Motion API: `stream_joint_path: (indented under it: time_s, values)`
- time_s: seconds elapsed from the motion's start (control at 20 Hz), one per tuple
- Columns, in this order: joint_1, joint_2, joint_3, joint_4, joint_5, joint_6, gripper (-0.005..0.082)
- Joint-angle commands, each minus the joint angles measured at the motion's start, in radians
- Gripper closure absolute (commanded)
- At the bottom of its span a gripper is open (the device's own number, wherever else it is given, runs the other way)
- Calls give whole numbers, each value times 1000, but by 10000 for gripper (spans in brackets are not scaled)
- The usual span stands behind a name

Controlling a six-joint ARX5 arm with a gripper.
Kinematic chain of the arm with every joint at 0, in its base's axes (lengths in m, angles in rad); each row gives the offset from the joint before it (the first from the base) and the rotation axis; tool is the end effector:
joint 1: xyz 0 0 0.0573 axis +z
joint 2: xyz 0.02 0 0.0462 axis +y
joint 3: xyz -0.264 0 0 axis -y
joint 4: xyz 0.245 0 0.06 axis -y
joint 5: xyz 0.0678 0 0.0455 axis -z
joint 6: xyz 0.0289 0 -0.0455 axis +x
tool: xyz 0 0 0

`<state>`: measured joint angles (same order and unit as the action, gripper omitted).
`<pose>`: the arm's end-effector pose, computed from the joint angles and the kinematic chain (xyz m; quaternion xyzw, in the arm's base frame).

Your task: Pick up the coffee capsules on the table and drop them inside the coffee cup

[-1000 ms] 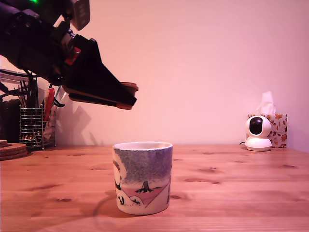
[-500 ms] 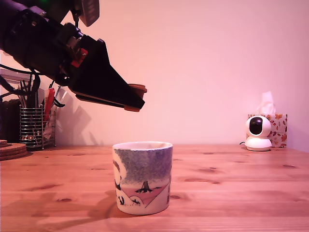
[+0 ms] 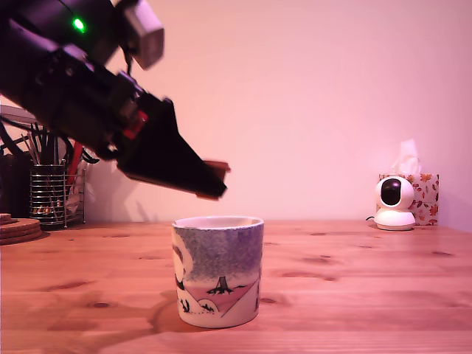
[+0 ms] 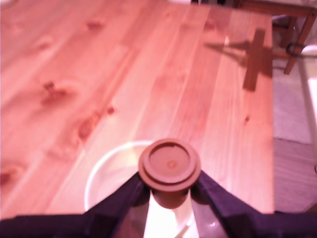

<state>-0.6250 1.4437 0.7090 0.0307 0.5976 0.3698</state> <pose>0.2163 -0.1761 0.1863 0.1460 0.2398 -0.5929 0.7547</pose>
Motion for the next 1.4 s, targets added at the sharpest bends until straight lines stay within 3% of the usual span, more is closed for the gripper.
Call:
stream_joint_path:
  time_s: [0.0, 0.95, 1.15, 1.35]
  values:
    - [-10, 10, -4, 23, -7, 5, 587]
    - [-10, 17, -4, 6, -31, -3, 579]
    - [-10, 17, -4, -9, -31, -3, 361]
    - [-11, 17, -4, -8, -31, -3, 321]
